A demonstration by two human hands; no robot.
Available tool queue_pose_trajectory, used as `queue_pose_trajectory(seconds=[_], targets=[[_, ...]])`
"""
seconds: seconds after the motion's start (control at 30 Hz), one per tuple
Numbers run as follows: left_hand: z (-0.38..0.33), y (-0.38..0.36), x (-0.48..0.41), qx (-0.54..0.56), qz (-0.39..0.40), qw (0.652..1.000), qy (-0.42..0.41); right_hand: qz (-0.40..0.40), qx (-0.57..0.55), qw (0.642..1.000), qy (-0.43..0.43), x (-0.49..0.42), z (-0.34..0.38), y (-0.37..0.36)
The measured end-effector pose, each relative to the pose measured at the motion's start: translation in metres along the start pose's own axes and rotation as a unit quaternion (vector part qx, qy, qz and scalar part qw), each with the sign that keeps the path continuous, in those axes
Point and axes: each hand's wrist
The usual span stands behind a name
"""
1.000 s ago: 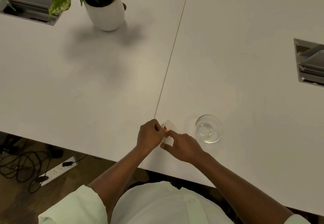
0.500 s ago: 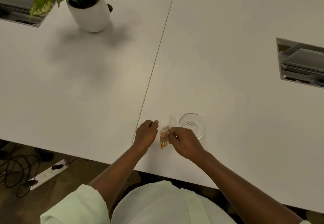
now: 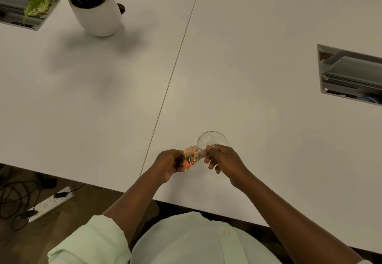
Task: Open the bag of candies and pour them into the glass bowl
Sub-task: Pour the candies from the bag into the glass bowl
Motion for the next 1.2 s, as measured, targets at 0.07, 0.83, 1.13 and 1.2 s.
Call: queue_pose_trajectory(seconds=[0.07, 0.83, 1.13, 1.2], targets=[[-0.001, -0.002, -0.002, 0.003, -0.016, 1.000, -0.006, -0.006, -0.010, 1.000, -0.014, -0.004, -0.005, 0.006], [0.003, -0.027, -0.002, -0.069, -0.160, 0.979, -0.110, -0.020, 0.004, 0.999, -0.027, -0.024, -0.024, 0.029], [0.001, -0.026, -0.002, -0.120, -0.181, 0.967, -0.135, 0.002, 0.004, 0.999, -0.031, -0.027, -0.027, 0.031], [0.001, -0.027, -0.001, -0.124, -0.182, 0.965, -0.144, 0.005, 0.004, 0.999, -0.032, -0.028, -0.028, 0.032]])
Point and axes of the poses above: each hand's wrist, its own x-axis away from the middle knuckle, its own y-axis out of the back of the hand, z = x × y, and after that the axes turned 4 degrees about -x, right-handed
